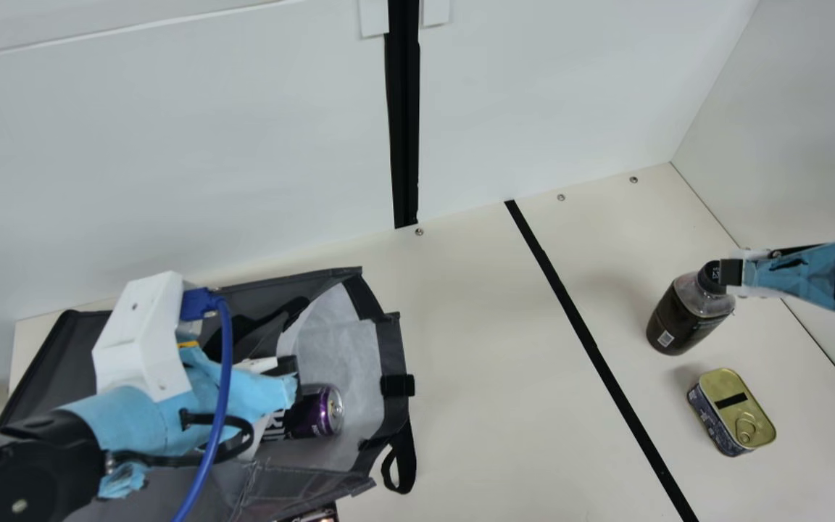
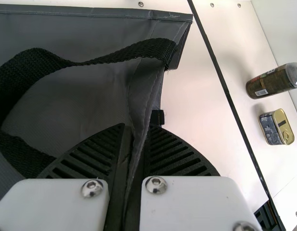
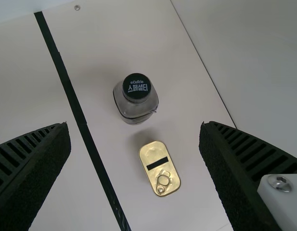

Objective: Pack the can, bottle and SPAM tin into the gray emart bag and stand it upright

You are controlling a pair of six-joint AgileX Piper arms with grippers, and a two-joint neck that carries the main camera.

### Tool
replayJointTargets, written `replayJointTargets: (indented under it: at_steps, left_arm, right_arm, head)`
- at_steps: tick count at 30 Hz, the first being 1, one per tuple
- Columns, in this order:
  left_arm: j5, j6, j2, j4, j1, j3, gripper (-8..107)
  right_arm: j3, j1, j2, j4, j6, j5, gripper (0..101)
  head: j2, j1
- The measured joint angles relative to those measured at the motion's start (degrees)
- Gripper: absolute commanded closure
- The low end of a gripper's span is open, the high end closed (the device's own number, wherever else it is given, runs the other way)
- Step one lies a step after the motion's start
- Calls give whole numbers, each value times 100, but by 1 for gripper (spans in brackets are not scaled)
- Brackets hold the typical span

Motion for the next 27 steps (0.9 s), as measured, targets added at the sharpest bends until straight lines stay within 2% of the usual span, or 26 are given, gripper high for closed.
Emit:
replayJointTargets:
  at_steps: [27]
  left_arm:
    - [0, 0, 0, 0, 0, 0, 107]
  right_arm:
    - [-311, 364, 1635, -204, 266, -479, 6]
  head:
    - [0, 0]
